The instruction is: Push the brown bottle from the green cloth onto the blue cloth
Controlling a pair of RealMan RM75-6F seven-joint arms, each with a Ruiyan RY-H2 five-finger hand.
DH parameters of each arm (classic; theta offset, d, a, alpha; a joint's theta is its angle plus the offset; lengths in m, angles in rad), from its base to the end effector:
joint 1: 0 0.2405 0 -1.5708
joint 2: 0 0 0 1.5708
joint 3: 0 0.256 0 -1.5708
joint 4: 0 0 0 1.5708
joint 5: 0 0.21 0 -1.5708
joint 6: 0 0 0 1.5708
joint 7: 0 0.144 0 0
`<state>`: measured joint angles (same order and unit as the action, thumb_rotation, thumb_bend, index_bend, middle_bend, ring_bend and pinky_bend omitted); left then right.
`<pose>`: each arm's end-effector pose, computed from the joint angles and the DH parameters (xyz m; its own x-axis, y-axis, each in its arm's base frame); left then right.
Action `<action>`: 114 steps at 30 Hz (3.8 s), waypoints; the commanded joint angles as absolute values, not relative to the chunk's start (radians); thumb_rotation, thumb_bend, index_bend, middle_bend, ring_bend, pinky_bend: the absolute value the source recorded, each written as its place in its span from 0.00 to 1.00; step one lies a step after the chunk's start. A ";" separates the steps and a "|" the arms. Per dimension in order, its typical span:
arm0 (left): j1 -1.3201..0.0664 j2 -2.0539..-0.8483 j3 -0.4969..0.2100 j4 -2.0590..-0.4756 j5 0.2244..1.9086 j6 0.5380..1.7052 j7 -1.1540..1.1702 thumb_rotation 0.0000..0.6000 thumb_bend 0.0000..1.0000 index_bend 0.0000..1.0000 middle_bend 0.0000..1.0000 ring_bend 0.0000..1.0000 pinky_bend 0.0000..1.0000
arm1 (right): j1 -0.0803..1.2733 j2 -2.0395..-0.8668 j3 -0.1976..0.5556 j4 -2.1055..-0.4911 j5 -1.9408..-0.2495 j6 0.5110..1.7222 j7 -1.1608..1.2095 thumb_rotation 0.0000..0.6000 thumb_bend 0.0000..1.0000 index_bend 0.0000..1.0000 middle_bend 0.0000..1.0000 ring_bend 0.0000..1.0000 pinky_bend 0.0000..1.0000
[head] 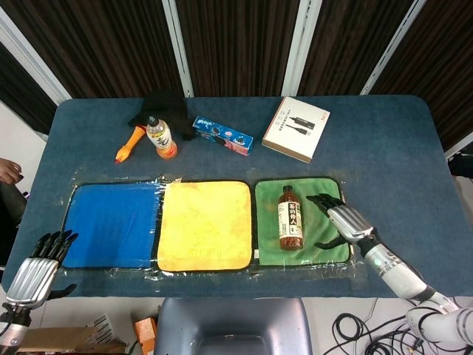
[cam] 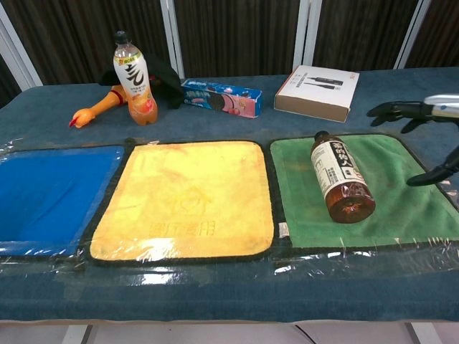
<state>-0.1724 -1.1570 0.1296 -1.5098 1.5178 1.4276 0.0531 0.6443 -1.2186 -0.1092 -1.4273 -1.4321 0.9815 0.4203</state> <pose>-0.3288 0.1704 0.1268 0.5208 0.1844 0.8335 0.8537 -0.1179 -0.5073 -0.2650 -0.3077 0.0710 0.2603 -0.4707 0.8430 -0.9552 -0.2527 0.1538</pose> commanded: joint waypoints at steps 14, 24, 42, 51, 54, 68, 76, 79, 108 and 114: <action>-0.133 -1.186 0.114 -1.455 1.516 1.413 0.064 1.00 0.03 0.00 0.05 0.00 0.07 | 0.659 -1.291 -0.283 -1.072 -1.778 1.004 1.705 0.93 0.06 0.06 0.10 0.06 0.17; -0.129 -1.179 0.105 -1.458 1.511 1.383 0.052 1.00 0.03 0.00 0.05 0.00 0.07 | 0.729 -1.328 -0.293 -1.025 -1.781 0.966 1.871 0.93 0.06 0.06 0.12 0.07 0.18; -0.129 -1.178 0.086 -1.465 1.501 1.350 0.065 1.00 0.03 0.00 0.05 0.00 0.07 | 0.797 -1.356 -0.314 -1.018 -1.787 0.944 1.949 0.93 0.06 0.03 0.12 0.07 0.19; -0.124 -1.178 0.081 -1.458 1.500 1.347 0.056 1.00 0.03 0.00 0.05 0.00 0.07 | 0.835 -1.361 -0.308 -1.066 -1.789 0.935 1.914 0.93 0.06 0.01 0.12 0.07 0.19; -0.120 -1.177 0.080 -1.455 1.502 1.351 0.051 1.00 0.03 0.00 0.05 0.00 0.07 | 0.847 -1.362 -0.298 -1.091 -1.774 0.919 1.888 0.93 0.06 0.00 0.12 0.07 0.19; -0.104 -1.171 0.076 -1.451 1.513 1.369 0.037 1.00 0.03 0.00 0.05 0.00 0.07 | 0.909 -1.370 -0.247 -1.205 -1.725 0.850 1.759 0.93 0.06 0.00 0.12 0.07 0.19; -0.092 -1.170 0.075 -1.441 1.515 1.381 0.022 1.00 0.03 0.00 0.05 0.00 0.07 | 0.936 -1.387 -0.186 -1.269 -1.655 0.789 1.627 0.93 0.06 0.00 0.12 0.07 0.19; -0.089 -1.170 0.072 -1.438 1.511 1.382 0.014 1.00 0.03 0.00 0.05 0.00 0.07 | 0.942 -1.402 -0.156 -1.285 -1.618 0.762 1.562 0.93 0.06 0.00 0.12 0.07 0.19; -0.061 -1.152 0.066 -1.434 1.519 1.409 -0.012 1.00 0.03 0.00 0.05 0.00 0.07 | 0.991 -1.527 0.048 -1.320 -1.415 0.546 1.231 0.93 0.06 0.00 0.12 0.07 0.19; -0.058 -1.151 0.065 -1.430 1.521 1.410 -0.020 1.00 0.03 0.00 0.05 0.00 0.07 | 1.003 -1.568 0.091 -1.303 -1.368 0.508 1.176 0.93 0.06 0.00 0.12 0.07 0.19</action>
